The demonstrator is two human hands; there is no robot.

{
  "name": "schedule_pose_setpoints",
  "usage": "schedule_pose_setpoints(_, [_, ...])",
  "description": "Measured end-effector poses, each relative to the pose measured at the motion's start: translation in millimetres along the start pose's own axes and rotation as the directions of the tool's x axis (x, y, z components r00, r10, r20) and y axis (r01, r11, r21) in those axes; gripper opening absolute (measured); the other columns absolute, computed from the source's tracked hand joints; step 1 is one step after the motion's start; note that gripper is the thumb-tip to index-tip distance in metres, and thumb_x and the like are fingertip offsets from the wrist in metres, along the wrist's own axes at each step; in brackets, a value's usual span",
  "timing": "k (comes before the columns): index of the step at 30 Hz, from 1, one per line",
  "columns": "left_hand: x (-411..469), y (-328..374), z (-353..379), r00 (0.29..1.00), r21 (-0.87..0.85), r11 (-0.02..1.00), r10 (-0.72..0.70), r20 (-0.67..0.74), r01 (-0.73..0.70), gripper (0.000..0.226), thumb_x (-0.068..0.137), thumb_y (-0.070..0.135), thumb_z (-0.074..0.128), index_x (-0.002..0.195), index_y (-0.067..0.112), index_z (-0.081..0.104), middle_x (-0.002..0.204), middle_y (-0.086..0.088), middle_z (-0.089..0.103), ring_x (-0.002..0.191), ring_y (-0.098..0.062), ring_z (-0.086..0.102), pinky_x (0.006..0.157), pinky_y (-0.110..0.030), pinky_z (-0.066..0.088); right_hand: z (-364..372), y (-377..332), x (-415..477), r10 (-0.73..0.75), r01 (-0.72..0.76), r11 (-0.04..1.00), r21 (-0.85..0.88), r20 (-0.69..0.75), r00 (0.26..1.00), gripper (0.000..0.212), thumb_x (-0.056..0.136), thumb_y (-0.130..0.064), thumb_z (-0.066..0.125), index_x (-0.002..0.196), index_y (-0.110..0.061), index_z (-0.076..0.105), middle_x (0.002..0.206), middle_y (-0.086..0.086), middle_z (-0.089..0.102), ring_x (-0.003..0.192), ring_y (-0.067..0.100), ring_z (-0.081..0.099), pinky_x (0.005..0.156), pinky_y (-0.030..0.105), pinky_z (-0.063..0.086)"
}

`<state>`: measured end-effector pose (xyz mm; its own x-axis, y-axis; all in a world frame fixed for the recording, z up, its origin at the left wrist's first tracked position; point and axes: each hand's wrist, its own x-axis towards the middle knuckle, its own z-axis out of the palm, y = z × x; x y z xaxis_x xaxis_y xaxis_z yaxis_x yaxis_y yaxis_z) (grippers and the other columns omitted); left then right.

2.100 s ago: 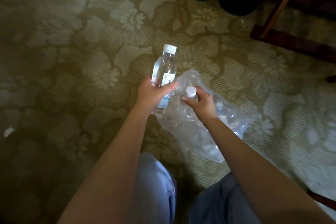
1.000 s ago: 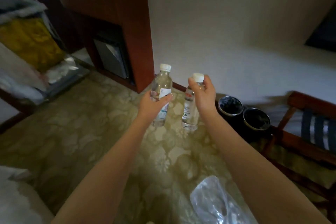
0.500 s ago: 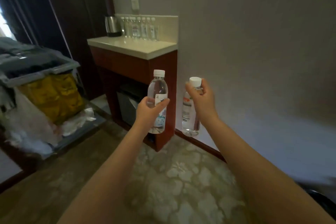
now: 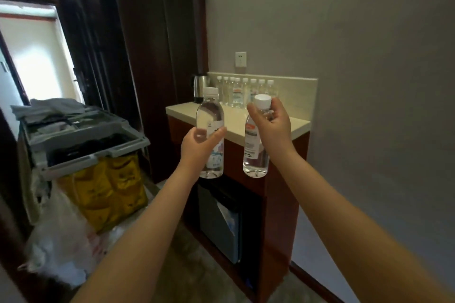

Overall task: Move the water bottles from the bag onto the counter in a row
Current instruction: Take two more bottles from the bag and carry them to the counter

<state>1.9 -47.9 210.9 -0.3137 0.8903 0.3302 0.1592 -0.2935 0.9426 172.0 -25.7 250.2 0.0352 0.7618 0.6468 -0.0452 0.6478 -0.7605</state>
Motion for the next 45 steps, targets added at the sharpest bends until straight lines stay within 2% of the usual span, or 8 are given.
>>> schedule_pose_setpoints(3, [83.8, -17.5, -20.1, 0.999, 0.009, 0.999, 0.036, 0.019, -0.037, 0.07, 0.054, 0.064, 0.075, 0.105, 0.02, 0.056, 0.107, -0.004, 0.064, 0.096, -0.019, 0.065, 0.08, -0.038, 0.056, 44.4, 34.9, 54.3, -0.065, 0.064, 0.998, -0.019, -0.044, 0.997, 0.018, 0.086, -0.029, 0.067, 0.093, -0.016, 0.057, 0.087, -0.001, 0.059, 0.076, 0.006, 0.056, 0.07, 0.024, 0.049])
schedule_pose_setpoints(7, [190.9, -37.5, -33.0, 0.996, -0.061, 0.997, 0.045, 0.083, -0.04, 0.078, 0.053, 0.064, 0.074, 0.111, 0.014, 0.057, 0.105, -0.006, 0.066, 0.095, -0.022, 0.066, 0.081, -0.042, 0.056, 90.6, 77.6, 131.6, -0.06, 0.053, 0.997, -0.06, -0.106, 0.993, 0.016, 0.087, -0.031, 0.066, 0.09, -0.019, 0.057, 0.09, 0.004, 0.06, 0.083, 0.017, 0.058, 0.077, 0.039, 0.052])
schedule_pose_setpoints(12, [303.5, -65.8, -5.8, 0.982, -0.065, 0.994, 0.097, 0.163, -0.087, 0.045, 0.065, 0.057, 0.074, 0.094, 0.029, 0.054, 0.1, 0.003, 0.064, 0.092, -0.014, 0.063, 0.072, -0.03, 0.053, 110.6, 133.3, 214.5, -0.059, 0.033, 0.979, -0.199, -0.126, 0.99, 0.017, 0.085, -0.032, 0.067, 0.093, -0.02, 0.056, 0.097, 0.011, 0.061, 0.09, 0.024, 0.059, 0.084, 0.046, 0.051])
schedule_pose_setpoints(20, [444.9, -138.4, 103.6, 0.933, -0.05, 0.995, 0.098, 0.347, -0.086, 0.052, 0.066, 0.052, 0.078, 0.1, 0.02, 0.055, 0.098, 0.001, 0.064, 0.088, -0.014, 0.063, 0.064, -0.027, 0.049, 58.4, 250.6, 318.7, -0.057, -0.028, 0.945, -0.326, -0.25, 0.967, 0.016, 0.086, -0.031, 0.067, 0.093, -0.021, 0.057, 0.09, 0.003, 0.064, 0.08, 0.014, 0.06, 0.072, 0.035, 0.053])
schedule_pose_setpoints(23, [491.6, -150.7, 151.2, 0.902, -0.024, 0.997, 0.072, 0.426, -0.069, 0.059, 0.065, 0.049, 0.08, 0.105, 0.016, 0.052, 0.101, -0.001, 0.061, 0.091, -0.016, 0.061, 0.07, -0.03, 0.05, 24.9, 286.5, 358.3, -0.051, -0.069, 0.933, -0.354, -0.318, 0.947, 0.01, 0.086, -0.029, 0.067, 0.089, -0.028, 0.058, 0.088, -0.001, 0.065, 0.074, 0.002, 0.062, 0.059, 0.019, 0.051])
schedule_pose_setpoints(30, [562.6, -176.2, 231.1, 0.811, -0.002, 0.997, 0.063, 0.582, -0.077, 0.064, 0.063, 0.045, 0.083, 0.109, 0.02, 0.046, 0.096, 0.006, 0.056, 0.083, -0.004, 0.055, 0.057, -0.019, 0.041, -28.7, 363.0, 421.7, 0.025, -0.273, 0.864, -0.422, -0.506, 0.862, 0.016, 0.084, -0.028, 0.068, 0.095, -0.019, 0.061, 0.103, 0.009, 0.067, 0.087, 0.017, 0.064, 0.063, 0.018, 0.053])
schedule_pose_setpoints(34, [588.6, -194.5, 260.7, 0.753, -0.002, 0.997, 0.057, 0.656, -0.074, 0.075, 0.062, 0.046, 0.083, 0.12, 0.015, 0.046, 0.108, -0.001, 0.059, 0.088, -0.007, 0.057, 0.06, -0.021, 0.043, -38.9, 403.0, 433.9, 0.027, -0.333, 0.859, -0.388, -0.615, 0.788, 0.015, 0.085, -0.027, 0.067, 0.096, -0.019, 0.06, 0.105, 0.008, 0.067, 0.094, 0.02, 0.062, 0.08, 0.034, 0.051])
schedule_pose_setpoints(45, [617.5, -223.1, 283.4, 0.646, -0.105, 0.994, 0.064, 0.761, 0.025, 0.064, 0.06, 0.045, 0.084, 0.111, 0.023, 0.052, 0.101, 0.006, 0.064, 0.09, -0.008, 0.062, 0.068, -0.023, 0.049, -32.7, 435.4, 460.7, -0.058, -0.374, 0.803, -0.463, -0.687, 0.725, 0.032, 0.085, -0.028, 0.067, 0.106, -0.016, 0.045, 0.113, 0.008, 0.052, 0.096, 0.016, 0.052, 0.069, 0.01, 0.046])
